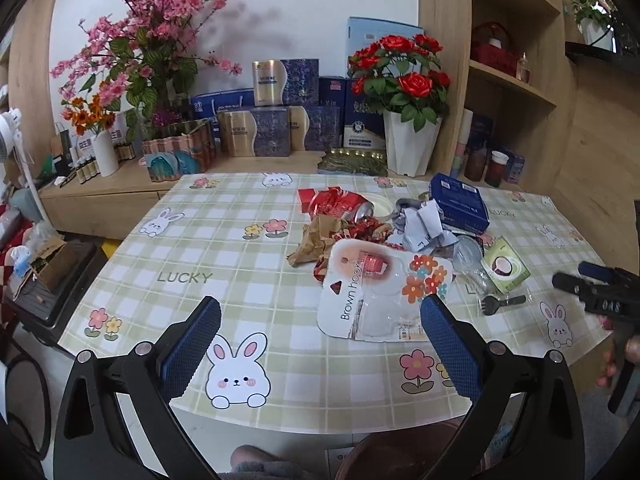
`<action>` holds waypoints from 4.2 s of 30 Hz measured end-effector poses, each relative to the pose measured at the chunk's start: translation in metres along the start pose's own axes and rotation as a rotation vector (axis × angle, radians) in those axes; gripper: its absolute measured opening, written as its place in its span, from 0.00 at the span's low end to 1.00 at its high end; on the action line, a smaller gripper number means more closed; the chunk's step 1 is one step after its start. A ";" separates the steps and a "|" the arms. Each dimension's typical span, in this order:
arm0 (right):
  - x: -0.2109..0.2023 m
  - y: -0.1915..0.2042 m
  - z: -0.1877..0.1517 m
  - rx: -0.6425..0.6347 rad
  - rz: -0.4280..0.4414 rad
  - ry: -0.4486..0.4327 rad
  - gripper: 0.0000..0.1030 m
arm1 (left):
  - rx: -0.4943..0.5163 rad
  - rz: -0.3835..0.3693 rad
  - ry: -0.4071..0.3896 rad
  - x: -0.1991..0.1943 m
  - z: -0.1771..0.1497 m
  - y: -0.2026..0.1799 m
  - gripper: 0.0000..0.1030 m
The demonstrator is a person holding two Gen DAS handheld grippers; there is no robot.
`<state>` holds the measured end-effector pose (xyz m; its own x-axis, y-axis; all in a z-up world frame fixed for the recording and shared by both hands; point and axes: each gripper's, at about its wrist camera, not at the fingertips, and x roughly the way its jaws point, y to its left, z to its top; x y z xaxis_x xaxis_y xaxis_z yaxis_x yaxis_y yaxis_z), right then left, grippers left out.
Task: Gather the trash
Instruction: 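Grasp the white paper bowl rim with the right gripper while the left tool approaches the crumpled paper bag, then grasp the crumpled brown-and-red paper bag with the left gripper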
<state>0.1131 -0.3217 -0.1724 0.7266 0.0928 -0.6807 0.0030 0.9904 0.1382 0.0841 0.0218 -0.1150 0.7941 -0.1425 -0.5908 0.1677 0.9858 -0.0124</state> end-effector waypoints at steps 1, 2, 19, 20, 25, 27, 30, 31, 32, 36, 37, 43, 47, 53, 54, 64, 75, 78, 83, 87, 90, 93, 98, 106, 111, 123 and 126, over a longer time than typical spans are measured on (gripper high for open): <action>0.005 -0.004 0.001 0.018 0.012 -0.008 0.95 | 0.004 -0.002 0.008 0.004 -0.001 -0.001 0.95; 0.013 -0.008 0.004 0.040 0.026 -0.014 0.95 | 0.009 -0.004 0.016 0.010 -0.001 -0.003 0.95; 0.105 -0.036 0.016 0.228 0.065 0.103 0.95 | -0.009 -0.097 0.056 0.070 -0.005 0.000 0.95; 0.104 -0.035 0.016 0.222 0.072 0.102 0.94 | -0.009 -0.104 0.071 0.076 -0.006 -0.001 0.95; 0.101 -0.031 0.022 0.233 0.111 0.102 0.81 | -0.041 -0.155 0.111 0.103 -0.005 -0.006 0.95; 0.096 -0.029 0.023 0.231 0.110 0.086 0.81 | -0.027 -0.158 0.104 0.109 -0.003 -0.014 0.95; 0.088 -0.025 0.026 0.220 0.106 0.060 0.81 | 0.055 -0.150 0.080 0.115 0.004 -0.030 0.95; 0.084 -0.025 0.026 0.217 0.103 0.049 0.81 | 0.111 -0.157 0.061 0.115 0.008 -0.037 0.95; 0.081 -0.025 0.026 0.219 0.102 0.041 0.81 | 0.153 -0.162 0.043 0.113 0.011 -0.042 0.95; 0.068 -0.028 0.024 0.245 0.113 0.019 0.81 | 0.212 -0.177 0.031 0.117 0.017 -0.040 0.95; 0.065 -0.029 0.023 0.251 0.119 0.016 0.81 | 0.189 -0.187 0.040 0.119 0.015 -0.034 0.95; 0.062 -0.028 0.016 0.251 0.121 0.029 0.81 | -0.029 -0.286 0.107 0.141 -0.005 0.006 0.95; 0.067 -0.026 0.016 0.246 0.121 0.046 0.81 | -0.123 -0.352 0.089 0.146 -0.001 0.019 0.95; 0.071 -0.022 0.016 0.236 0.116 0.051 0.81 | -0.075 -0.377 0.052 0.153 0.012 0.008 0.95; 0.071 -0.021 0.016 0.232 0.115 0.052 0.81 | -0.075 -0.379 0.050 0.155 0.013 0.006 0.95; 0.073 -0.021 0.014 0.230 0.114 0.061 0.81 | -0.053 -0.382 0.110 0.173 0.005 -0.010 0.95; 0.061 -0.023 0.016 0.234 0.114 0.038 0.81 | -0.089 -0.323 0.135 0.150 0.003 0.005 0.44; 0.056 -0.024 0.017 0.245 0.122 0.027 0.81 | -0.082 -0.299 0.101 0.127 0.004 0.008 0.27; 0.051 -0.023 0.017 0.241 0.126 0.017 0.81 | -0.038 -0.366 0.075 0.097 0.001 0.001 0.17; 0.048 -0.021 0.016 0.243 0.136 0.014 0.81 | -0.010 -0.392 0.107 0.095 -0.009 -0.009 0.17; 0.045 -0.020 0.015 0.237 0.136 0.013 0.81 | -0.009 -0.393 0.139 0.099 -0.016 -0.014 0.17; 0.045 -0.021 0.014 0.238 0.133 0.011 0.81 | -0.014 -0.339 0.149 0.106 -0.017 -0.014 0.47; 0.046 -0.024 0.014 0.253 0.136 0.007 0.81 | -0.111 -0.255 0.129 0.125 0.008 -0.003 0.83; 0.049 -0.024 0.015 0.258 0.140 0.011 0.81 | -0.377 -0.205 0.263 0.191 0.035 0.019 0.94; 0.050 -0.027 0.013 0.265 0.145 0.016 0.81 | -0.345 -0.137 0.302 0.213 0.048 0.000 0.94; 0.051 -0.034 0.010 0.283 0.132 0.029 0.81 | -0.298 -0.027 0.366 0.246 0.045 -0.009 0.84; 0.047 -0.034 0.011 0.287 0.126 0.031 0.81 | -0.305 -0.040 0.329 0.235 0.049 -0.006 0.60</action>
<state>0.1551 -0.3522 -0.2013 0.7122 0.2208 -0.6663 0.1110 0.9019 0.4175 0.2987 -0.0221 -0.2140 0.5544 -0.1941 -0.8093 -0.0240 0.9683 -0.2487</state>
